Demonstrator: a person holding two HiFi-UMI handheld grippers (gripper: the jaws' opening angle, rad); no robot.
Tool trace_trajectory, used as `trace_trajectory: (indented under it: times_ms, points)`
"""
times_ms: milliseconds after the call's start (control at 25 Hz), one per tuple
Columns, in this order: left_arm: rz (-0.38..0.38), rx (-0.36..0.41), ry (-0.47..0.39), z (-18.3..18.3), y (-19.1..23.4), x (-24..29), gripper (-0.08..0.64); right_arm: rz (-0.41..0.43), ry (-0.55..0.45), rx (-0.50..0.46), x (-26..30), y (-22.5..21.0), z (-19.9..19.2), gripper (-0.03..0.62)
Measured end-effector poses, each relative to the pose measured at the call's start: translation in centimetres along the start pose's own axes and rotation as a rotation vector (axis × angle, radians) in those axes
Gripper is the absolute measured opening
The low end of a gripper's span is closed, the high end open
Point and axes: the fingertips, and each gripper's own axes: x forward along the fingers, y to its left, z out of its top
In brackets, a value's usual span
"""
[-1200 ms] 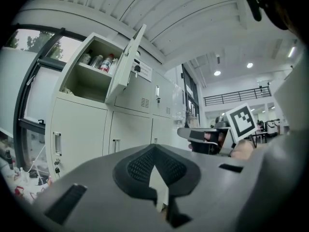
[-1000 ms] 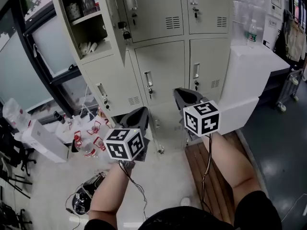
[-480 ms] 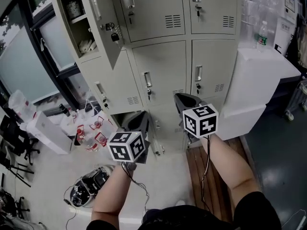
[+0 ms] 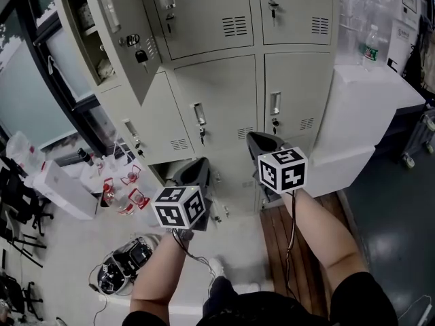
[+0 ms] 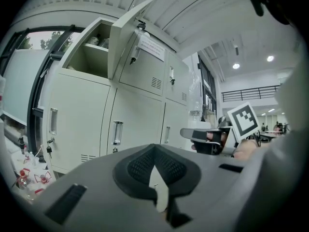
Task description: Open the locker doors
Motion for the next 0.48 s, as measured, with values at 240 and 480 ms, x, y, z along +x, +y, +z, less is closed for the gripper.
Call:
trace_trajectory:
  times_ms: [240, 480]
  points:
    - [0.014, -0.003, -0.006, -0.2, 2.2, 0.8, -0.002, 0.034, 0.011, -0.005, 3.2, 1.5, -0.8, 0.002]
    - [0.037, 0.031, -0.010, 0.1, 5.3, 1.0, -0.002, 0.071, 0.019, -0.003, 7.5, 3.5, -1.5, 0.002]
